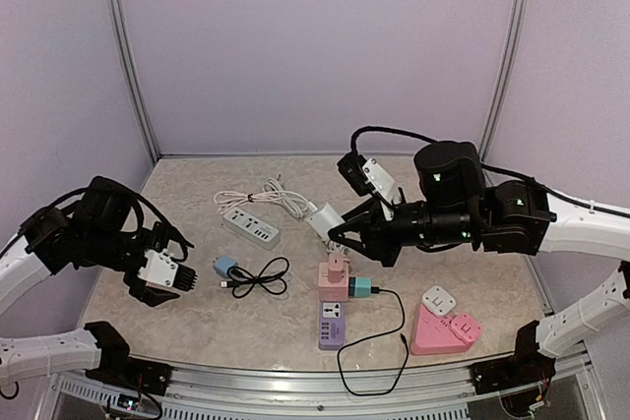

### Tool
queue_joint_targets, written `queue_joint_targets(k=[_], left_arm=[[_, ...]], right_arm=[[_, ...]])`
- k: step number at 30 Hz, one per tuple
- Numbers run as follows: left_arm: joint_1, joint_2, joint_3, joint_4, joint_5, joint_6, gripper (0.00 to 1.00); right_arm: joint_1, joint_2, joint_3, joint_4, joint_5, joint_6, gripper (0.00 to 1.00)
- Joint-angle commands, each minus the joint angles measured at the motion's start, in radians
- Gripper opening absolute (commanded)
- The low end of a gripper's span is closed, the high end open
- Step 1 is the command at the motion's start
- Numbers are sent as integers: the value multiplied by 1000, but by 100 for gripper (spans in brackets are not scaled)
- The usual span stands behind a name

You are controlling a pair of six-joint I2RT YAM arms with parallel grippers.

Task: Insert the plug
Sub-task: Adjust the plug.

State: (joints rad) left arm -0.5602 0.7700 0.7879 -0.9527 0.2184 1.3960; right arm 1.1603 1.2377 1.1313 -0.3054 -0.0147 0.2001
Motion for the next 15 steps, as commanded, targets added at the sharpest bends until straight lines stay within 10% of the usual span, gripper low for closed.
queue_joint_targets(k=[1, 7, 15], left_arm=[[-176, 9, 231, 40, 128, -373, 97], [-417, 156, 488, 85, 115, -712, 92], [-495, 241, 329, 267, 163, -981, 87]], right_arm=[[10, 85, 50, -153, 115, -100, 0], [98, 202, 102, -82, 115, -305, 0], [162, 201, 110, 110, 77, -404, 0]])
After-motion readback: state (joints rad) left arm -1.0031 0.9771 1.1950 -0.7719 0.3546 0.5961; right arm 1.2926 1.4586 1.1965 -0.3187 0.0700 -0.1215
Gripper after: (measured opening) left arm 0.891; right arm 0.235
